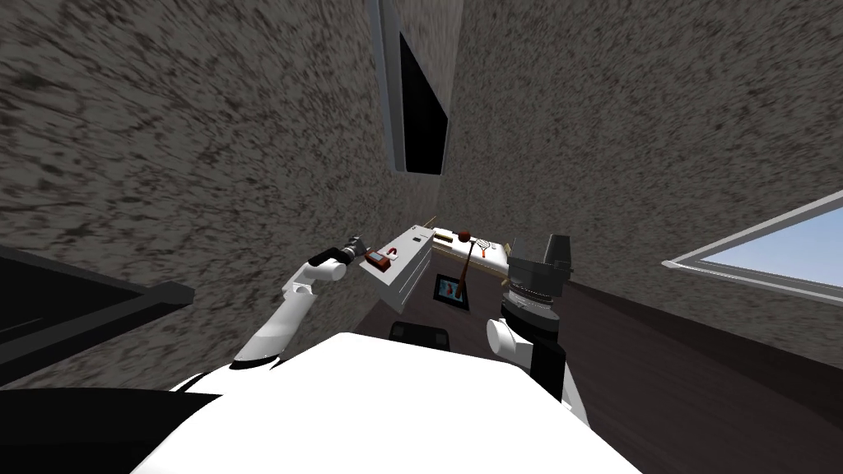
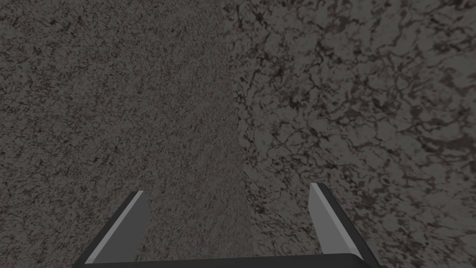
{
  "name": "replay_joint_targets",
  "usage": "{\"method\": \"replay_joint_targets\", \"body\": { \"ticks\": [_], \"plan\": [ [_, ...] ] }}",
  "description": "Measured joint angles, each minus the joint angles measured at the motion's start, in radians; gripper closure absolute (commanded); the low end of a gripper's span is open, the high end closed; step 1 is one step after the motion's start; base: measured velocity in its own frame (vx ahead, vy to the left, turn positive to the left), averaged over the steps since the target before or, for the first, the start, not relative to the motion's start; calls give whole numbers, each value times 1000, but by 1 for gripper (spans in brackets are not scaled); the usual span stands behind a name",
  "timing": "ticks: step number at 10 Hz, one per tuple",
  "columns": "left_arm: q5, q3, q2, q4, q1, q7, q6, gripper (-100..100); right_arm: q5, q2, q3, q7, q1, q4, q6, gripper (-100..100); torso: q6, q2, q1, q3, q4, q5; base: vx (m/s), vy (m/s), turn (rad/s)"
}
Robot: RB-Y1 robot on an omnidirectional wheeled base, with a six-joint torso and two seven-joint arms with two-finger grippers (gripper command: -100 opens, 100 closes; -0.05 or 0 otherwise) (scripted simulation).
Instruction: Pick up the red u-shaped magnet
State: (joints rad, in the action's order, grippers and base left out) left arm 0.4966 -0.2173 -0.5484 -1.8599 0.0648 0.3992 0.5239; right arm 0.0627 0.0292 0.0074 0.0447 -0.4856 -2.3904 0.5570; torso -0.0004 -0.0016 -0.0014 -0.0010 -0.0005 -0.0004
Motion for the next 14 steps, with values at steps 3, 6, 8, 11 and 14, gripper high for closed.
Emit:
{"method": "replay_joint_targets", "body": {
  "ticks": [3, 6, 8, 11, 14],
  "plan": [
    [43, -25, -29, 55, -27, 43, 79, -100, 0, 0, 0, 0, 0, 0, 0, 0, 0, -2, -2, -1, 0, 0, 56, -50, -33],
    [80, -47, -51, 98, -38, 84, 156, -100, 0, 0, 0, 0, 0, 0, 0, 0, 0, -3, -1, -2, -1, 0, 60, -39, -25],
    [97, -59, -63, 117, -46, 103, 206, -100, 0, 0, 0, 0, 0, 0, 0, 0, 0, -2, 0, -1, 0, 0, 56, -27, -43],
    [134, -79, -83, 166, -54, 138, 284, -100, 0, 0, 0, 0, 0, 0, 0, 0, 0, -4, -1, -2, -1, 0, 96, -50, -44],
    [155, -93, -96, 209, -70, 168, 355, -100, 0, 0, 0, 0, 0, 0, 0, 0, 0, -2, 0, -1, 0, 0, 62, -32, -20]
  ]
}}
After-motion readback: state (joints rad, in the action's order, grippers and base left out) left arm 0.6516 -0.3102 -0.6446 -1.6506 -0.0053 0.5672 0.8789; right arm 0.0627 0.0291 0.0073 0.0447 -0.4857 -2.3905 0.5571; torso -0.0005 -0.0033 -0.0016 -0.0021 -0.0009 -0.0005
